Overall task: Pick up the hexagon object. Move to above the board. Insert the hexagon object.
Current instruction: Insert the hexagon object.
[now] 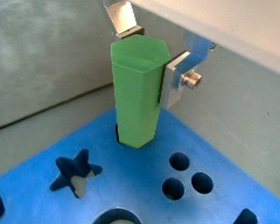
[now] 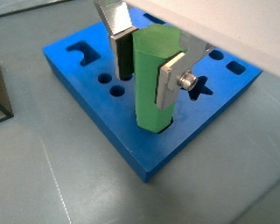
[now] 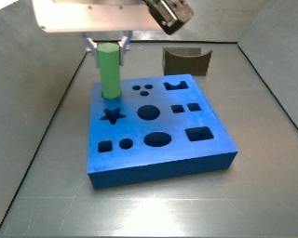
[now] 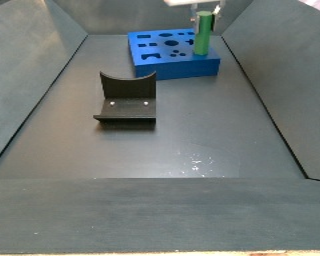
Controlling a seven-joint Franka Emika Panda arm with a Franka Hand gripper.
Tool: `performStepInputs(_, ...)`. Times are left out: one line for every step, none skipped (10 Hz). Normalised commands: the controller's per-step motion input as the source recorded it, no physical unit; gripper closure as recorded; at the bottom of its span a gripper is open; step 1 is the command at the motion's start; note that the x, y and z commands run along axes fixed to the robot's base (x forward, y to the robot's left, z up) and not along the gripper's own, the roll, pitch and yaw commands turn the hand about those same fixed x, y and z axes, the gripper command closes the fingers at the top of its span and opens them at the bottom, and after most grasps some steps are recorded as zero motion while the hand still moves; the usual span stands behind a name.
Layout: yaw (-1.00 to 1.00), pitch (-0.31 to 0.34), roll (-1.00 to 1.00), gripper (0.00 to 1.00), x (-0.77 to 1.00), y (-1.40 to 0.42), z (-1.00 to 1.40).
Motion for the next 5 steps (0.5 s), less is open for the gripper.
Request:
performStepInputs(-0.03,0.149,0.00,1.00,0.07,0.00,0.00)
performStepInputs(0.00,-0.017,0.04,1.00,0.02,-0.05,-0.15)
performStepInputs(0.00,-0.120,0.28,1.00,0.00,0.00,-1.00)
performStepInputs(-0.14,-0.011,0.34,1.00,0.07,-0.04,-1.00)
performStepInputs(0.00,0.000,0.22,1.00,0.25,0.16,-1.00)
